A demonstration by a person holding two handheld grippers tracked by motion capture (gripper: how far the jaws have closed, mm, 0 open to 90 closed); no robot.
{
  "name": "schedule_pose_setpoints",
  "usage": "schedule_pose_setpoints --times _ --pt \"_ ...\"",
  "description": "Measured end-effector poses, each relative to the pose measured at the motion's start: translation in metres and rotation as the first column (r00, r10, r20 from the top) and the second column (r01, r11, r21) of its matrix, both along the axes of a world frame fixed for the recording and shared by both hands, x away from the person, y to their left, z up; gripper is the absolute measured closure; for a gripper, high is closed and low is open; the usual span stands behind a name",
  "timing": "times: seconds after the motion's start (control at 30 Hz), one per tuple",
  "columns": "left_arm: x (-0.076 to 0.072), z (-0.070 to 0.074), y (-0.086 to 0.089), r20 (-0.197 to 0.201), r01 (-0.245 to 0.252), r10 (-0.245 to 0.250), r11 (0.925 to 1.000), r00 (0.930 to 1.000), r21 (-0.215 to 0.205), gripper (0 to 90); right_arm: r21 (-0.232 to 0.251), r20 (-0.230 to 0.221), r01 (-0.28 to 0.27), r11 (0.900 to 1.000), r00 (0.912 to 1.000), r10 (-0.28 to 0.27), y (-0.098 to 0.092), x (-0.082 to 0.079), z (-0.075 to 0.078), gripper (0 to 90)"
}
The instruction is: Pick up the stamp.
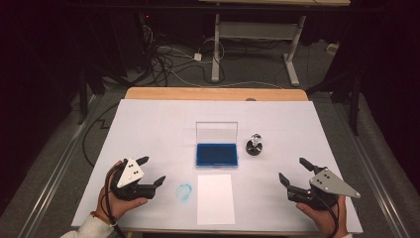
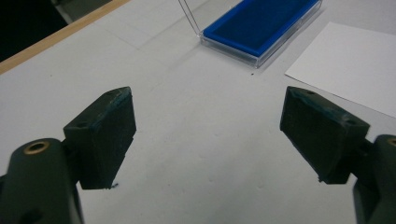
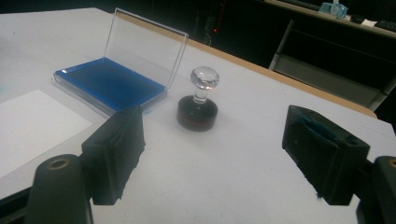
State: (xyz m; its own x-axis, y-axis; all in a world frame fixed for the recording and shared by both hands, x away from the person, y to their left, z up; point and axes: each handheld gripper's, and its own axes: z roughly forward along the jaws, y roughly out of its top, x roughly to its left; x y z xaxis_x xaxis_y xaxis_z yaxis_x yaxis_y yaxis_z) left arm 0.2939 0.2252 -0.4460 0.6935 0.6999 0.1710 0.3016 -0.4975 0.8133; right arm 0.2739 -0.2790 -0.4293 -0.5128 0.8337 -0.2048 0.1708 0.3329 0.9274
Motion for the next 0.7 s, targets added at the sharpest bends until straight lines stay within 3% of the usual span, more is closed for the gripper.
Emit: schedule_pose_setpoints --times 0.53,0.7 --pt "-0.0021 -0.0016 0.0023 -0.003 0.006 -0.006 0.9998 1.0 0.021 18.1 -0.029 -0.019 0.001 1.0 0.9998 -0.002 0.0016 0.0027 -0.0002 21.4" --pt "-0.0005 -0.0022 0.0033 -0.009 0.003 -0.003 0.9999 1.0 0.015 18.0 -0.019 -0.037 0.011 1.0 0.9993 -0.012 -0.0014 0.0057 0.0013 21.4"
